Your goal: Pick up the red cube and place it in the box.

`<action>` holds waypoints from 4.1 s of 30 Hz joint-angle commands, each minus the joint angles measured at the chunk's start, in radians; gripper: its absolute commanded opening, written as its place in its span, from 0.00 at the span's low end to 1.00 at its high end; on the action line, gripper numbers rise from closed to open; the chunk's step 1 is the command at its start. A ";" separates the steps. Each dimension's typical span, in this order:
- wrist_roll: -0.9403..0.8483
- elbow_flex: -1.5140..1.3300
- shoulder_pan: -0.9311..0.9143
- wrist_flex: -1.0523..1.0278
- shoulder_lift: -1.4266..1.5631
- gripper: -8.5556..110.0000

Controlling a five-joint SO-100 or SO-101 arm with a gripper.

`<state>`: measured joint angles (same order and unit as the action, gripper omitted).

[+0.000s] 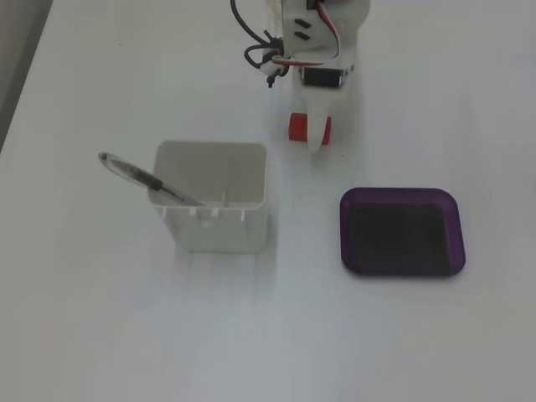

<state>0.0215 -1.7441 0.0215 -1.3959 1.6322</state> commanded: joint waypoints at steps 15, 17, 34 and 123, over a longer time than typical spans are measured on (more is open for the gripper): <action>-0.008 -0.210 -0.006 0.256 0.000 0.39; -0.008 -0.219 -0.006 0.273 0.000 0.37; -0.051 -0.233 0.003 0.299 0.014 0.11; 0.207 0.445 0.230 0.509 -0.457 0.07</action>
<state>0.2209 -1.3162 0.2562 -0.8882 1.1689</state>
